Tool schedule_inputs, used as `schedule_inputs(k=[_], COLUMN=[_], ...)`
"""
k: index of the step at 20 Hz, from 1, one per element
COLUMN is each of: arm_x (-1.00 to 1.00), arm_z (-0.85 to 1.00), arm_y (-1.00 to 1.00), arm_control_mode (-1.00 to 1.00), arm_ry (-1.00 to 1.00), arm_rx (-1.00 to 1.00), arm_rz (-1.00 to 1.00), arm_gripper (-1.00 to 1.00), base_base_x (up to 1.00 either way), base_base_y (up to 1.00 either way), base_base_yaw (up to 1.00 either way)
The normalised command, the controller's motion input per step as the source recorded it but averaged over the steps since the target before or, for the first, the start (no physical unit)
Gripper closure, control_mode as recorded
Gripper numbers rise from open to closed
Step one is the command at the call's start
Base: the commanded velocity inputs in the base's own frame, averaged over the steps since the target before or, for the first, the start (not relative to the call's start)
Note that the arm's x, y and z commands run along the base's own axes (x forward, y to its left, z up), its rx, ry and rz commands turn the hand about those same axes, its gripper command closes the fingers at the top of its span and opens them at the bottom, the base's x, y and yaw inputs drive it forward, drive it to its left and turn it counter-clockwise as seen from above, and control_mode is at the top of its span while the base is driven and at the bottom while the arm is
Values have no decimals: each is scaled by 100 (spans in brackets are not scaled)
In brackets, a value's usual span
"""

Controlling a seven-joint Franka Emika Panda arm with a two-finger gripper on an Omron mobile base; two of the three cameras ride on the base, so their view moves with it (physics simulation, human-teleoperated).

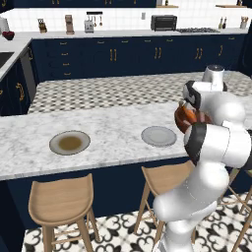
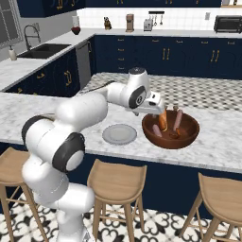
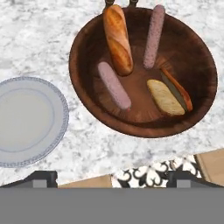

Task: Place one bun and one sausage from the bowl on each plate.

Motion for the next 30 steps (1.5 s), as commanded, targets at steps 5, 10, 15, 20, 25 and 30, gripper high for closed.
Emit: schedule_inputs(k=[5,10,15,20,25,30], arm_x=[86,63,61,69,57,45], arm_z=[-43,-35,-39,-24,-37,-43], arm_y=[-37,-37,0,-8,-9,-14], arm_control_mode=[-100,-100,-100,-100,-100,-100], arm_ry=[1,0,1,0,2,2], arm_rx=[0,0,0,0,0,0], arm_rz=[0,0,4,2,0,0], arm_gripper=[-100,-100,-100,-100,-100,-100], base_base_x=[0,0,0,0,0,0], base_base_y=[0,0,0,0,0,0], base_base_yaw=[0,0,0,0,0,0])
